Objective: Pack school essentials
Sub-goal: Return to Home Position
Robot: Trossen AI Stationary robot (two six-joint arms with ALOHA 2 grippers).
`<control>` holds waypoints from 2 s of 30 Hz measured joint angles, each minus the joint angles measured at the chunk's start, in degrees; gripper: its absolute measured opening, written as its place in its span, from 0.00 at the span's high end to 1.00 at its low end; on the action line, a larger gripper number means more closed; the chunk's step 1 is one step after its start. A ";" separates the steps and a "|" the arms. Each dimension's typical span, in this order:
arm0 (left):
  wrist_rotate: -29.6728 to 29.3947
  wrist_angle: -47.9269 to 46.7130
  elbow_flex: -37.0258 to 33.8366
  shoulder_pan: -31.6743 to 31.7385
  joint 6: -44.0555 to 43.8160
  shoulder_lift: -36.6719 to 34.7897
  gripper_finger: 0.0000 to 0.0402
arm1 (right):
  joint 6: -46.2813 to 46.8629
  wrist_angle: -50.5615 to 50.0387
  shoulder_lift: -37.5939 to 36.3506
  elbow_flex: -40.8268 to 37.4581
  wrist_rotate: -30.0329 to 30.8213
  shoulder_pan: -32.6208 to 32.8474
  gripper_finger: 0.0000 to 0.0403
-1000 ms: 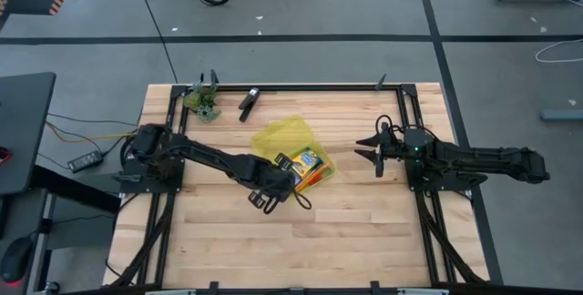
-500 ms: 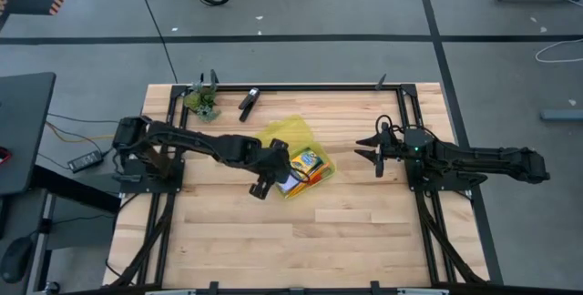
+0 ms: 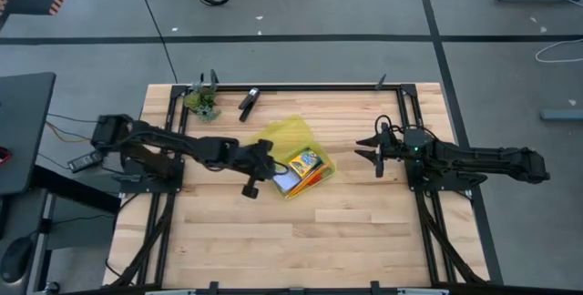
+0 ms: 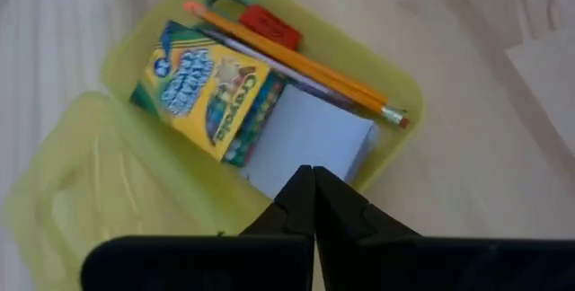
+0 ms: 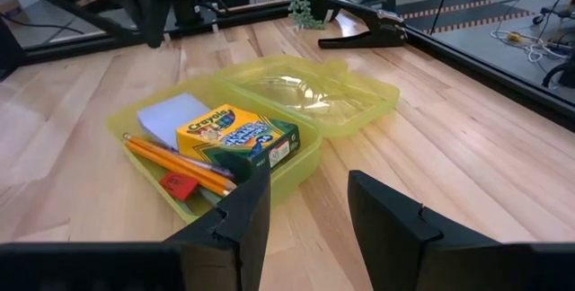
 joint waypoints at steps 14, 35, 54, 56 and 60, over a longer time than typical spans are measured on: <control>-2.50 12.00 -21.80 1.12 -2.61 -19.69 0.99 | 0.00 -0.41 -0.02 0.00 0.00 0.01 0.61; -10.59 23.91 -47.58 1.23 -6.62 -54.44 0.99 | 0.00 -0.37 -0.02 0.00 0.00 0.01 0.61; -12.78 17.68 -51.21 1.23 -5.47 -75.90 0.99 | 0.00 -0.32 0.00 0.00 0.00 0.00 0.61; -12.59 17.31 -51.17 1.23 -5.27 -78.49 0.99 | 0.00 -0.32 0.00 0.00 0.00 0.00 0.61; -12.10 17.02 -51.17 1.19 -4.01 -81.27 0.99 | 0.00 -0.32 -0.01 0.00 0.00 0.00 0.61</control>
